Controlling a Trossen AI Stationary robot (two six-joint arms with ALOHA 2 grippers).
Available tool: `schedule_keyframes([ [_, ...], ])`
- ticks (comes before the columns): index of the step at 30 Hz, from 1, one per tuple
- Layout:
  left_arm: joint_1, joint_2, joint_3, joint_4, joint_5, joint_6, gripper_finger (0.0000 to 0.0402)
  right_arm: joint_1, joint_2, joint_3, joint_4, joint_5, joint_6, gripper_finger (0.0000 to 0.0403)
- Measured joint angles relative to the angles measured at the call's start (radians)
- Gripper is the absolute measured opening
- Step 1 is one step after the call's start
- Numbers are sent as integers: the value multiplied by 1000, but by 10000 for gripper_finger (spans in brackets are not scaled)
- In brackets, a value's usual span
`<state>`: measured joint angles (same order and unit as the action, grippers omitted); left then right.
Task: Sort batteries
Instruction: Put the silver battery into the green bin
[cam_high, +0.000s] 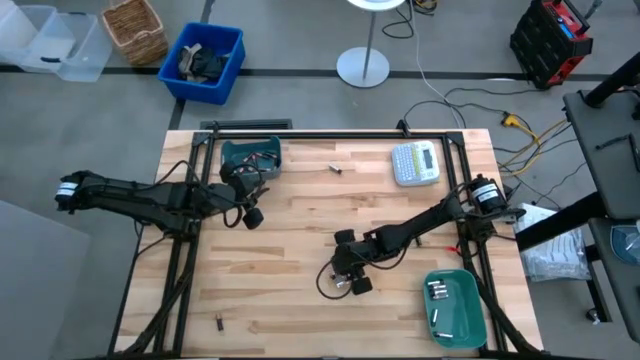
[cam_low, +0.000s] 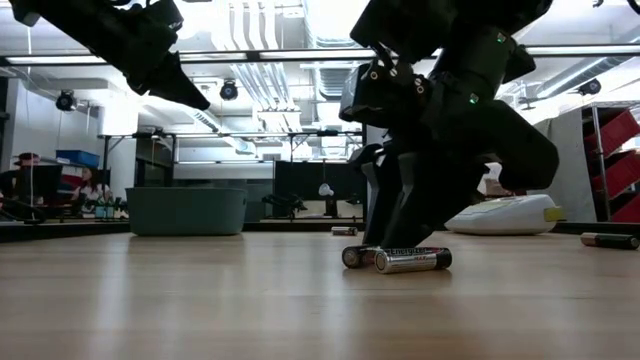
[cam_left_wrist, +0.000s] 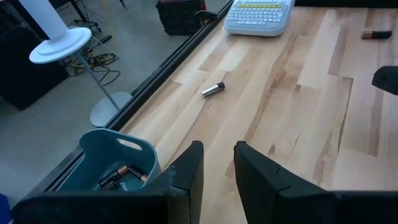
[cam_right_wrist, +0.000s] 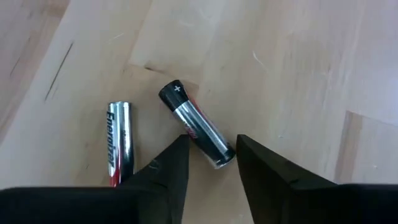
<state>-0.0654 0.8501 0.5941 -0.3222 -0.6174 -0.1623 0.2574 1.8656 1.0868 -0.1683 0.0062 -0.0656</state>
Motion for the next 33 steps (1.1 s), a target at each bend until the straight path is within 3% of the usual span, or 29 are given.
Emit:
schedule_keyframes([
  [12,0,0,0,0,0,0,71,-22,1,-9,1,-56,-49,37],
  [23,0,0,0,0,0,1,71,-23,-22,-14,-7,-59,-57,37],
  [33,0,0,0,-3,0,1,71,-23,-194,-10,-181,-56,25,38],
])
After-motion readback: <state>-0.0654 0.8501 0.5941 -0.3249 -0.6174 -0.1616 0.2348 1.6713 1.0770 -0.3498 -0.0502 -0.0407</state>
